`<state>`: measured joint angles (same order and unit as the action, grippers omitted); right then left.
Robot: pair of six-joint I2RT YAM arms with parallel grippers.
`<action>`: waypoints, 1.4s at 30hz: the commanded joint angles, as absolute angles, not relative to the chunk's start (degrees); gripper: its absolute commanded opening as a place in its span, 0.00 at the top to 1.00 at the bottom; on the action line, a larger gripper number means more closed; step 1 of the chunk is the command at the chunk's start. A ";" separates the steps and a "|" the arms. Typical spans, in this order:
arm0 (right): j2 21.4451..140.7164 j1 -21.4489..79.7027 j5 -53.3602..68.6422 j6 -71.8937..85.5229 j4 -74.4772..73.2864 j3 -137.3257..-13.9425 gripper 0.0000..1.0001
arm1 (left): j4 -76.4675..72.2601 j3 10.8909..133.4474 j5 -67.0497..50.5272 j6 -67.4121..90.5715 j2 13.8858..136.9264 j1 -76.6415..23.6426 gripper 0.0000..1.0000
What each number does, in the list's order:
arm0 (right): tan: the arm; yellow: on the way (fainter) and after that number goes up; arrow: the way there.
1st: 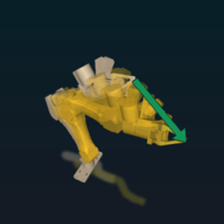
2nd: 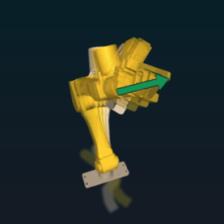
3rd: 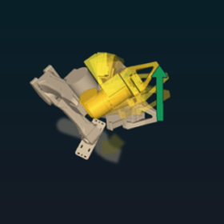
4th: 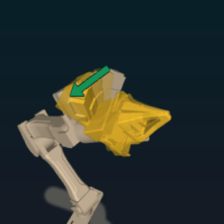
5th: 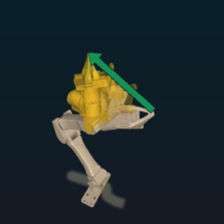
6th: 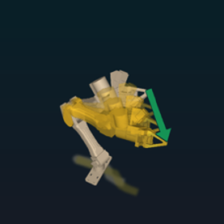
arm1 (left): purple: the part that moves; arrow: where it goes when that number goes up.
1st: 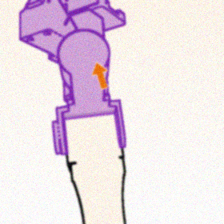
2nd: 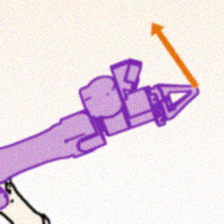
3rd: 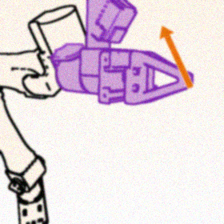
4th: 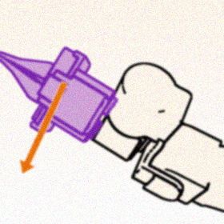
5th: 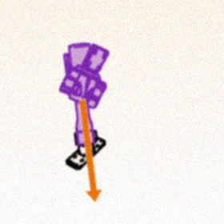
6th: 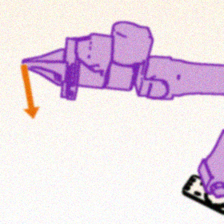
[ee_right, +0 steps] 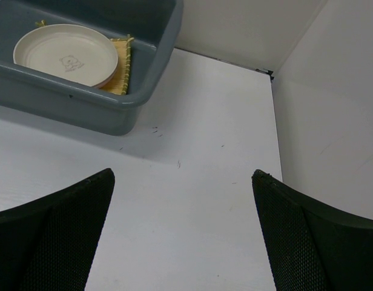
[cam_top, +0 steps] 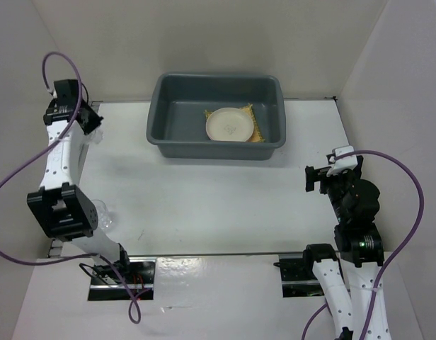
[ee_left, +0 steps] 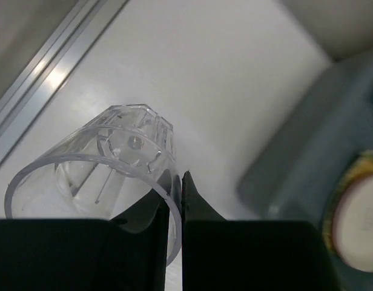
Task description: Place the mixed dishes into the plastic bin
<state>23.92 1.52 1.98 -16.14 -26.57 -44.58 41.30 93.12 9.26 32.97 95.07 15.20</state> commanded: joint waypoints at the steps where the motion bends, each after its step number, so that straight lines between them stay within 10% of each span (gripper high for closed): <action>1: 24.43 2.02 2.64 -16.08 -25.14 -44.56 0.01 | 37.35 100.44 2.55 37.61 89.73 9.86 1.00; 12: 24.96 2.02 2.64 -16.08 -25.14 -44.56 0.01 | 64.25 156.25 6.06 25.31 127.79 -12.11 1.00; 42: 23.91 2.02 3.16 -16.08 -25.14 -44.56 0.01 | 66.36 151.35 11.43 22.24 148.36 -25.40 1.00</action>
<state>24.34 1.52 2.66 -16.14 -26.61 -44.58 65.91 150.65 10.17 22.92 148.46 -25.89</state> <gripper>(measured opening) 0.985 0.096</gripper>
